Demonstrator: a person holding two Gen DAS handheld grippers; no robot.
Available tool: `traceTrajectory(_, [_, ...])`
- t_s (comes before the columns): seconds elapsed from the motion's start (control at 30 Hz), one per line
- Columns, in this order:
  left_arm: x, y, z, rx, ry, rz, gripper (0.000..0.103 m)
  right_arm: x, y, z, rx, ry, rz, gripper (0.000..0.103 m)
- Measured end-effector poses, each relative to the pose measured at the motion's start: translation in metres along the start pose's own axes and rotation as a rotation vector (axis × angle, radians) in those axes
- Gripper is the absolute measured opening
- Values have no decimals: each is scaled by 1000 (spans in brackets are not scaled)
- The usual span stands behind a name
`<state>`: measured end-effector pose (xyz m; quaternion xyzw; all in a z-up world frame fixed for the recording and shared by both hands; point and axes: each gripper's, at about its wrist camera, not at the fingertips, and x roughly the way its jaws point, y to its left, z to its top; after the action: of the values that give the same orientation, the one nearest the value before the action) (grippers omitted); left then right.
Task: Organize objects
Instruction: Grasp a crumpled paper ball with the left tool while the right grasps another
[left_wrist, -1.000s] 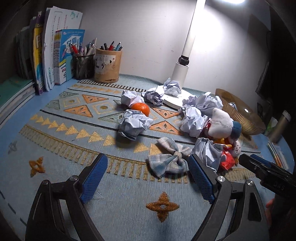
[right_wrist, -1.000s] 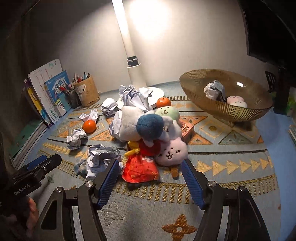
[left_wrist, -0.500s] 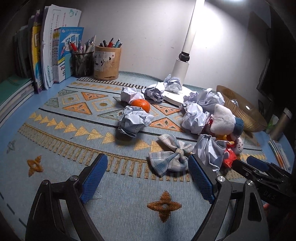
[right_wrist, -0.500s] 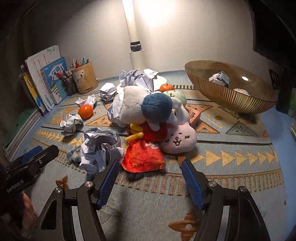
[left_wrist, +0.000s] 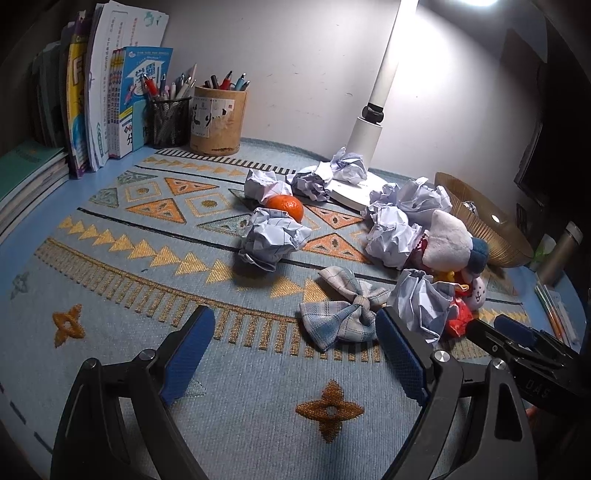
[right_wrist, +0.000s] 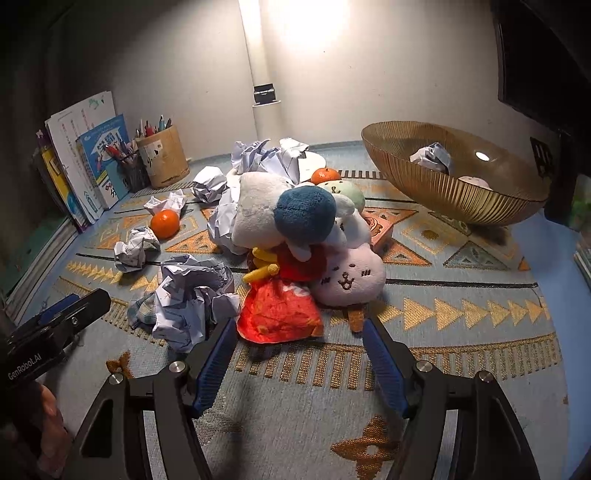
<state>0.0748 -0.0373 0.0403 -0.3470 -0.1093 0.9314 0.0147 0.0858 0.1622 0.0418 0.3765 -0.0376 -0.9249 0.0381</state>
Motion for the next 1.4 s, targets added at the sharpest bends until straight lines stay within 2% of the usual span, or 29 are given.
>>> traceTrajectory(0.27, [-1, 9, 3, -52, 13, -8, 88, -6, -1, 1, 12, -27, 12, 69])
traceTrajectory(0.3, [0, 13, 5, -68, 24, -24, 88, -10, -1, 1, 15, -41, 28, 69])
traceTrajectory(0.37, [1, 20, 14, -87, 50, -55, 88, -18, 4, 4, -4, -53, 116, 69])
traceTrajectory(0.47, [8, 27, 36, -57, 77, -70, 88, -26, 19, 14, -23, -59, 191, 69])
traceTrajectory(0.53, [25, 30, 48, -42, 128, -90, 88, -23, 29, 20, -25, -47, 221, 69])
traceTrajectory(0.6, [44, 33, 56, -48, 163, -101, 88, -14, 42, 23, -49, -28, 203, 69])
traceTrajectory(0.63, [52, 35, 58, -58, 175, -104, 88, -8, 47, 24, -60, -13, 181, 69])
traceTrajectory(0.77, [78, 41, 61, -102, 204, -145, 88, 18, 57, 24, -60, 61, 189, 69])
traceTrajectory(0.87, [82, 37, 62, -98, 188, -155, 80, 32, 60, 22, -73, 88, 178, 69])
traceTrajectory(0.93, [85, 30, 62, -69, 202, -157, 54, 34, 60, 20, -86, 86, 180, 67])
traceTrajectory(1.07, [78, 24, 61, -39, 172, -161, 48, 28, 57, 20, -82, 70, 209, 44])
traceTrajectory(1.13, [68, 22, 61, -30, 153, -157, 48, 22, 57, 19, -88, 53, 204, 43])
traceTrajectory(1.27, [37, 11, 57, -22, 104, -200, 48, -5, 43, 23, -61, 4, 236, 42])
traceTrajectory(1.4, [5, -15, 42, 18, 64, -251, 48, -51, 11, 22, -66, -72, 199, 42])
